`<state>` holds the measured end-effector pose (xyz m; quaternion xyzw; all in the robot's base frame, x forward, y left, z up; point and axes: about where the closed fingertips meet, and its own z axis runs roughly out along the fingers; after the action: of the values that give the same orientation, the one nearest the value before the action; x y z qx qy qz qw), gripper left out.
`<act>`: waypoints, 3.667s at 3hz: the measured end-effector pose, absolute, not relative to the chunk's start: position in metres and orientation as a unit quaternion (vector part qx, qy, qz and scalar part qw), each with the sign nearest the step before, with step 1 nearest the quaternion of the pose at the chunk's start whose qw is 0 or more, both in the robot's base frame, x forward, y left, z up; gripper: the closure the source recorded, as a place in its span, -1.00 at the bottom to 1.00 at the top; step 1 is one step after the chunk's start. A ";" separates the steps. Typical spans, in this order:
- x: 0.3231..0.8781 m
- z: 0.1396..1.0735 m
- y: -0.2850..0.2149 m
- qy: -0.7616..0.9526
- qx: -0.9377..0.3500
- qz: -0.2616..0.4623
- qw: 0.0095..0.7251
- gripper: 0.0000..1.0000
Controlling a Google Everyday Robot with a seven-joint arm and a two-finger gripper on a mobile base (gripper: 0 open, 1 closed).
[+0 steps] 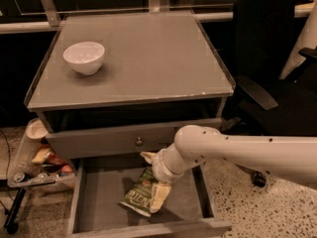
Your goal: Pick green jalapeno chip bag from middle drawer and place on counter
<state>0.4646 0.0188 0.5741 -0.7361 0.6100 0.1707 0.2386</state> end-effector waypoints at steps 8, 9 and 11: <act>0.523 0.377 0.053 0.568 -0.769 0.185 0.228 -1.00; 0.519 0.365 0.061 0.575 -0.760 0.194 0.232 -0.64; 0.519 0.365 0.061 0.575 -0.760 0.194 0.232 0.30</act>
Offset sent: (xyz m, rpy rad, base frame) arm 0.0409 0.0113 -0.1248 -0.1368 0.0052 0.1293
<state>0.5192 0.0614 0.3646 -0.7600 0.5752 0.1941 0.2321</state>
